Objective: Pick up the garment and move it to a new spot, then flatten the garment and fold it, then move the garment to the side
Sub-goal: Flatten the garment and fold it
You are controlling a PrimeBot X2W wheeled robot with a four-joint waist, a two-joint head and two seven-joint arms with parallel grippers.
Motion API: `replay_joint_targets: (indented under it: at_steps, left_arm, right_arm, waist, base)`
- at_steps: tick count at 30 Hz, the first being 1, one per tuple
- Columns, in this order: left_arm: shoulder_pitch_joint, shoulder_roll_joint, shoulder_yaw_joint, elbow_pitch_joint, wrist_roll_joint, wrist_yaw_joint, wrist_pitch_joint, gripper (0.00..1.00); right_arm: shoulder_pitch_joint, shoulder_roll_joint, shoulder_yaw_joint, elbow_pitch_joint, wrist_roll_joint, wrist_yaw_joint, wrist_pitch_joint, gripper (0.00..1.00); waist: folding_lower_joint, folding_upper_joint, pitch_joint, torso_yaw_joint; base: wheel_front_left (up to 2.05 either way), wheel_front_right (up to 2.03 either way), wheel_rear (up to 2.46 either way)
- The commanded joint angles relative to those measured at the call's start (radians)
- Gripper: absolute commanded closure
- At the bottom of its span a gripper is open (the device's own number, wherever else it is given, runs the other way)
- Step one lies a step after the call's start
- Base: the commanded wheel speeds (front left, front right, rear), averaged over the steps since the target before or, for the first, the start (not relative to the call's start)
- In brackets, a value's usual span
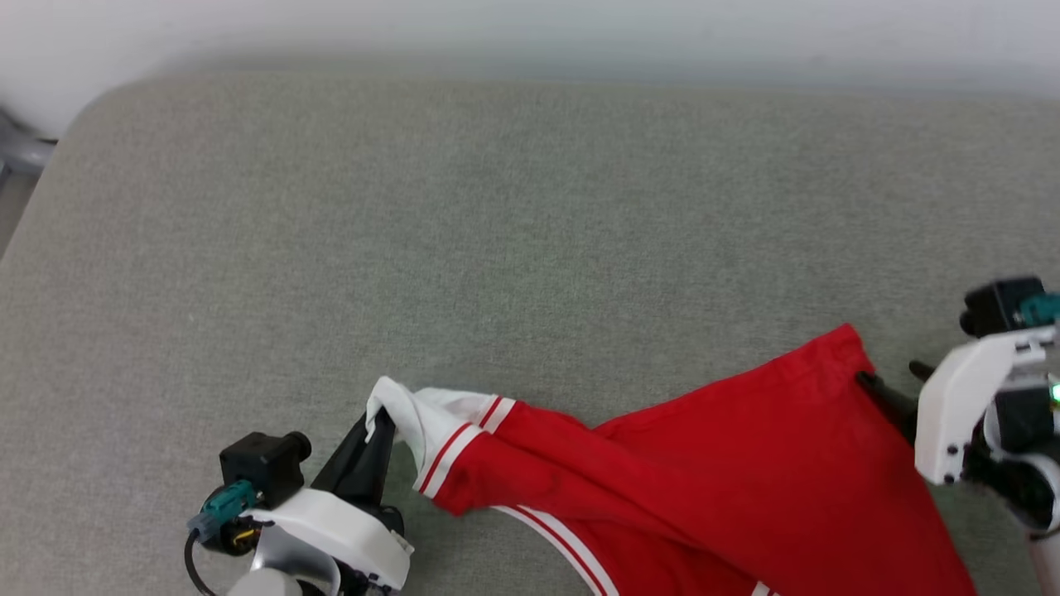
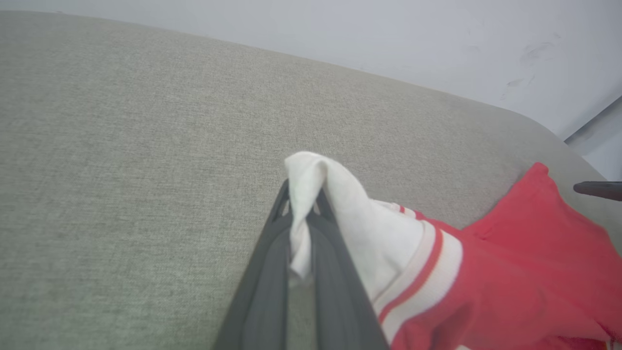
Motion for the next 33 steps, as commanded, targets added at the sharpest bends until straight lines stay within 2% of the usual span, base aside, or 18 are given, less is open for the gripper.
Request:
replay_joint_targets:
  at_steps: [1,6,13,14,15,16,23,27,33]
  left_arm:
    - [-0.026,0.0,0.002,-0.004,0.003,-0.007,-0.012,1.0]
    - [-0.057,-0.007,-0.007,-0.001,0.005,-0.016,-0.027,1.0]
    - [-0.076,-0.015,-0.017,0.013,0.004,-0.024,-0.044,1.0]
    - [-0.076,-0.016,-0.016,0.015,0.003,-0.025,-0.045,1.0]
    - [-0.074,-0.017,-0.016,0.016,0.003,-0.025,-0.047,1.0]
    - [-0.073,-0.018,-0.016,0.018,0.001,-0.025,-0.049,1.0]
    - [-0.072,-0.007,-0.008,0.028,-0.008,-0.025,-0.058,1.0]
    - [-0.082,0.01,0.002,0.026,-0.003,-0.017,-0.059,1.0]
    - [-0.148,0.061,0.027,0.022,0.019,-0.007,-0.039,1.0]
  right_arm:
    - [-0.064,-0.029,0.036,-0.001,0.016,-0.001,0.062,0.0]
    - [-0.151,-0.061,0.103,0.039,0.021,-0.001,0.136,0.0]
    - [-0.141,-0.055,0.201,0.124,0.07,0.0,0.229,0.0]
    - [-0.131,-0.053,0.213,0.136,0.081,0.001,0.245,0.23]
    - [-0.125,-0.054,0.227,0.143,0.089,0.001,0.255,0.66]
    - [-0.121,-0.053,0.236,0.149,0.099,0.001,0.265,1.0]
    - [-0.168,-0.081,0.235,0.141,0.122,-0.001,0.25,1.0]
    - [-0.209,-0.098,0.208,0.114,0.126,-0.001,0.202,1.0]
    - [-0.246,-0.084,0.144,0.096,0.099,-0.001,0.116,1.0]
  waist:
    - [-0.0002,-0.0001,0.041,0.022]
    - [-0.0002,-0.0001,0.084,0.045]
    - [-0.0002,-0.0001,0.105,0.063]
    - [-0.0002,-0.0001,0.106,0.064]
    - [-0.0002,-0.0001,0.108,0.063]
    - [-0.0002,-0.0001,0.109,0.063]
    - [-0.0002,-0.0001,0.09,0.047]
    - [-0.0002,-0.0001,0.056,0.031]
    - [-0.0002,-0.0001,-0.004,-0.004]
  base:
    - [0.0,0.0,0.0]
    - [0.0,0.0,0.0]
    - [0.0,0.0,0.0]
    - [0.0,0.0,0.0]
    - [0.0,0.0,0.0]
    - [0.0,0.0,0.0]
    - [0.0,0.0,0.0]
    - [0.0,0.0,0.0]
    - [0.0,0.0,0.0]
